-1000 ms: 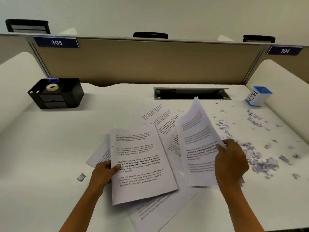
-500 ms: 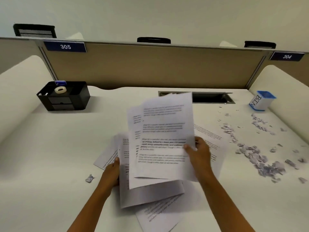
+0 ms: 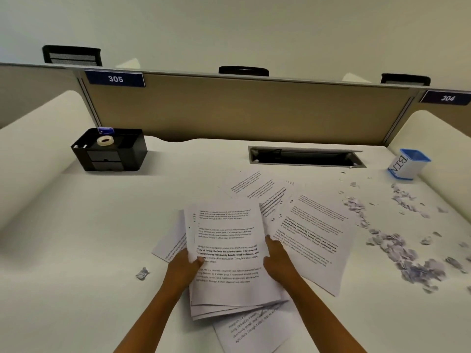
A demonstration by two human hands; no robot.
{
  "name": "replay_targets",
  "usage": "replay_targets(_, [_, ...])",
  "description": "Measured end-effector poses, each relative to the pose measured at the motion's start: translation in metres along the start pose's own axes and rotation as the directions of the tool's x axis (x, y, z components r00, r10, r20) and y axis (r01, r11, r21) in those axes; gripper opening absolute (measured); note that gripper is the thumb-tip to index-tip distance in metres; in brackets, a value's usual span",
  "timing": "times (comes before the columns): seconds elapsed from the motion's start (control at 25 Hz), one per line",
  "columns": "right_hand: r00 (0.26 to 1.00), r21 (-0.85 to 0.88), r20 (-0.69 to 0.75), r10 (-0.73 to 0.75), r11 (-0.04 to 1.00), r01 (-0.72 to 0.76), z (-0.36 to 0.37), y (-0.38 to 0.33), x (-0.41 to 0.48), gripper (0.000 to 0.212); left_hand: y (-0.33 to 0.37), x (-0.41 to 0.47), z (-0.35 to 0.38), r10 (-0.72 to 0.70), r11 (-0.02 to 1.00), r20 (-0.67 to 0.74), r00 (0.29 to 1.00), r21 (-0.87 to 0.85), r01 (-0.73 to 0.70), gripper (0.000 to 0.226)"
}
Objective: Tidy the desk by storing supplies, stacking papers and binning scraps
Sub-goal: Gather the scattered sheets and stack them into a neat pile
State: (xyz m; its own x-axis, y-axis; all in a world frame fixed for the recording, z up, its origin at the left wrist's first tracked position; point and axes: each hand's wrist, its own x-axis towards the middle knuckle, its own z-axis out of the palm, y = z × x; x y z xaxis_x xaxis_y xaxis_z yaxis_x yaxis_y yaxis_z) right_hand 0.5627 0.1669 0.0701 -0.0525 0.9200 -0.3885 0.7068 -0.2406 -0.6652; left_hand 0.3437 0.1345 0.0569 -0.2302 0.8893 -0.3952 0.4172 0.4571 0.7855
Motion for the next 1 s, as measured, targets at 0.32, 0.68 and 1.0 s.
replay_targets(0.32, [0.964, 0.245, -0.265, 0.010, 0.968, 0.057, -0.019, 0.003, 0.006, 0.041, 0.028, -0.009, -0.007, 0.264, 0.955, -0.215, 0.940, -0.076, -0.285, 0.028])
replay_targets(0.68, [0.766, 0.529, -0.598, -0.237, 0.601, 0.599, -0.060, -0.050, -0.023, 0.022, 0.091, -0.022, -0.021, 0.533, 0.691, -0.405, 0.743, -0.299, -0.659, 0.020])
replay_targets(1.0, [0.753, 0.537, -0.604, -0.262, 0.563, 0.627, -0.045, -0.047, -0.031, 0.027, 0.108, -0.033, -0.021, 0.538, 0.590, -0.476, 0.696, -0.377, -0.714, 0.023])
